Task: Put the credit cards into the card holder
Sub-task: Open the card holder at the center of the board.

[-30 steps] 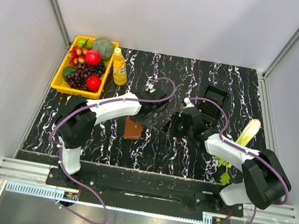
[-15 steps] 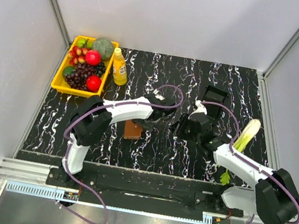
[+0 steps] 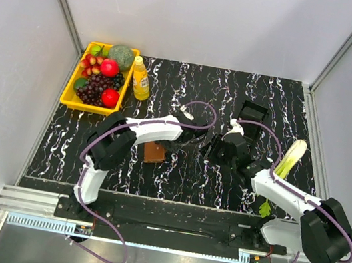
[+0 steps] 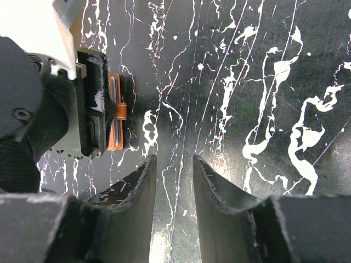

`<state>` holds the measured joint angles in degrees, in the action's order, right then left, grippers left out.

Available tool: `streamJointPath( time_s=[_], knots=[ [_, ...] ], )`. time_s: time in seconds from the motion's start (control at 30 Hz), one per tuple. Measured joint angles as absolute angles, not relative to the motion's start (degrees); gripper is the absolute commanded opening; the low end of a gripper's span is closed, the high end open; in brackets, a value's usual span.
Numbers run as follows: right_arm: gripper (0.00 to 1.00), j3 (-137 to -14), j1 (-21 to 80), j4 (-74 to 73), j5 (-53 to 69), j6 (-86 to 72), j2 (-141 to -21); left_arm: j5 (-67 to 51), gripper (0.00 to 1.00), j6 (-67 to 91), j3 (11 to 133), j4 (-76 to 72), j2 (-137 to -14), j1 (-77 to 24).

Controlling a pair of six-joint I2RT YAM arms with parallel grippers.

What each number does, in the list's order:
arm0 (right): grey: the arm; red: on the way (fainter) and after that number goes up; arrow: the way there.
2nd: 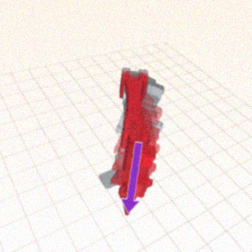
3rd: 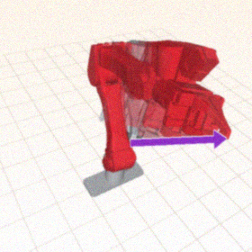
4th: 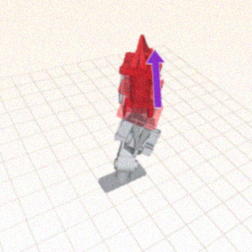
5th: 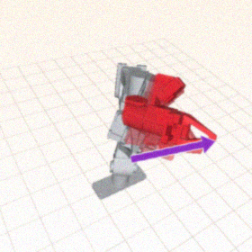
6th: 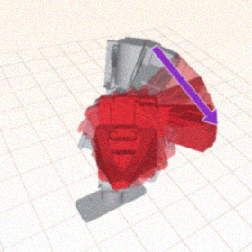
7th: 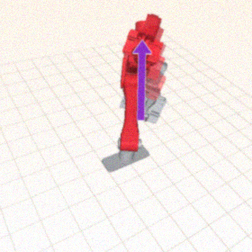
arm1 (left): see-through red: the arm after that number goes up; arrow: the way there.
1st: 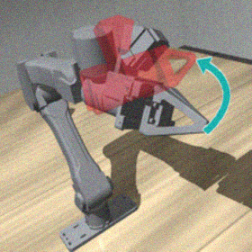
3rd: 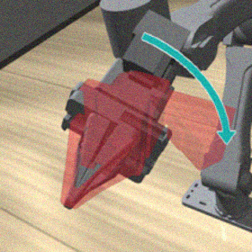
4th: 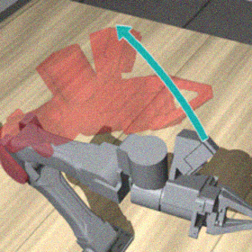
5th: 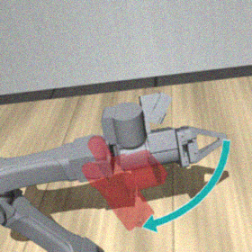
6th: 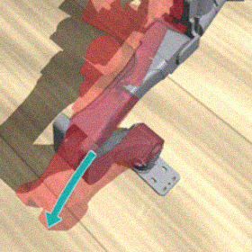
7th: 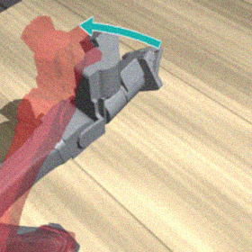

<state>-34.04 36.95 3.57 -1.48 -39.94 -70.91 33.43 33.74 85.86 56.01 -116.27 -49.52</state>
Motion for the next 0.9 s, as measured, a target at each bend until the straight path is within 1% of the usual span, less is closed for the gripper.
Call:
streamJointPath(
  time_s=[0.03,0.1,0.13,0.2,0.23,0.27,0.3,0.37,0.67,0.77,0.9],
  knots=[
    [0.39,-34.04,36.95,3.57,-1.48,-39.94,-70.91,33.43,0.47,33.74,85.80,55.96,-116.53,-49.56],
    [0.39,-34.04,36.95,3.57,-1.48,-39.94,-70.91,33.43,0.41,33.78,85.71,55.92,-116.95,-49.63],
    [0.39,-34.04,36.95,3.57,-1.48,-39.94,-70.91,33.43,0.40,33.93,85.67,55.86,-117.03,-49.63],
    [0.39,-34.04,36.95,3.57,-1.48,-39.94,-70.89,33.43,0.27,34.13,85.60,55.83,-117.08,-49.63],
    [0.39,-34.04,36.95,3.57,-1.48,-39.94,-70.89,33.43,0.24,34.26,85.43,55.70,-117.08,-49.63],
    [0.39,-34.04,36.95,3.57,-1.48,-39.94,-70.89,33.43,0.11,34.28,85.32,55.68,-117.08,-49.63],
    [0.39,-34.04,36.95,3.57,-1.45,-39.92,-70.89,33.41,0.02,34.22,85.10,55.51,-117.12,-49.63],
    [0.40,-34.04,36.95,3.57,-1.48,-39.90,-70.89,33.39,0.00,34.39,84.88,55.48,-117.12,-49.63],
    [0.38,-34.04,36.95,3.57,-1.48,-39.75,-70.89,33.41,0.00,33.98,83.29,53.89,-116.22,-49.80],
    [0.36,-34.04,36.95,3.60,-1.48,-39.81,-70.87,32.45,0.00,34.24,80.07,51.64,-112.49,-49.82],
    [0.35,-34.04,36.95,3.62,-1.37,-40.38,-70.89,29.06,0.00,35.48,73.36,45.84,-101.32,-49.69]
  ],
)
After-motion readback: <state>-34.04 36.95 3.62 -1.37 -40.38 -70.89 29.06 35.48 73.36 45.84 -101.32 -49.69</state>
